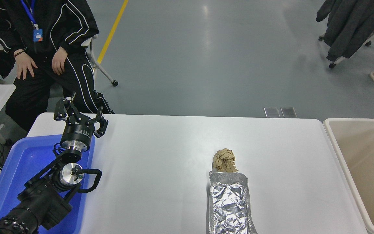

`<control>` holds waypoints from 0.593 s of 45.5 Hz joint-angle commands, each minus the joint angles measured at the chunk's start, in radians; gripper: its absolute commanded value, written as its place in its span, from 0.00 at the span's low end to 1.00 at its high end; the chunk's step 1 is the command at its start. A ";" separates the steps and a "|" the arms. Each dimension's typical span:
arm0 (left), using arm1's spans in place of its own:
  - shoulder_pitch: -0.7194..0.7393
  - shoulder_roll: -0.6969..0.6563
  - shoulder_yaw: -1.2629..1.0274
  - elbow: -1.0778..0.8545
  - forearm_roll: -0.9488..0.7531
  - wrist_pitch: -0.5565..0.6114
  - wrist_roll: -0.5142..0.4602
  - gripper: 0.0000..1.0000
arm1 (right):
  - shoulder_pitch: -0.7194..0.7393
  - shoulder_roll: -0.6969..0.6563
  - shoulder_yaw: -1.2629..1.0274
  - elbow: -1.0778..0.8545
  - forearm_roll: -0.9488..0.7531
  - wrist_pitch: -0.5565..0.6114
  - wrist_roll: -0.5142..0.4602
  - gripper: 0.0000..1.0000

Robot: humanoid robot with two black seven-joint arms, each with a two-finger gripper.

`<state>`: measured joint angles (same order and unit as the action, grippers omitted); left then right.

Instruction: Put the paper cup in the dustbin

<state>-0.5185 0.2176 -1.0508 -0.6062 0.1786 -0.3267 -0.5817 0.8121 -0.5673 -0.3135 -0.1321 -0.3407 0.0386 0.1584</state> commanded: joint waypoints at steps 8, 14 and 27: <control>0.000 0.000 0.000 0.000 0.001 0.000 0.000 1.00 | -0.171 0.076 0.053 -0.001 0.000 -0.045 -0.043 0.00; 0.000 0.000 0.000 0.000 -0.001 0.000 0.000 1.00 | -0.197 0.122 0.054 0.000 0.002 -0.045 -0.043 0.00; 0.000 0.000 0.000 0.000 -0.001 0.000 0.000 1.00 | -0.228 0.184 0.056 0.005 0.003 -0.048 -0.042 0.00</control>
<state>-0.5184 0.2178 -1.0508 -0.6060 0.1790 -0.3267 -0.5816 0.6200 -0.4352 -0.2617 -0.1315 -0.3389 -0.0052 0.1185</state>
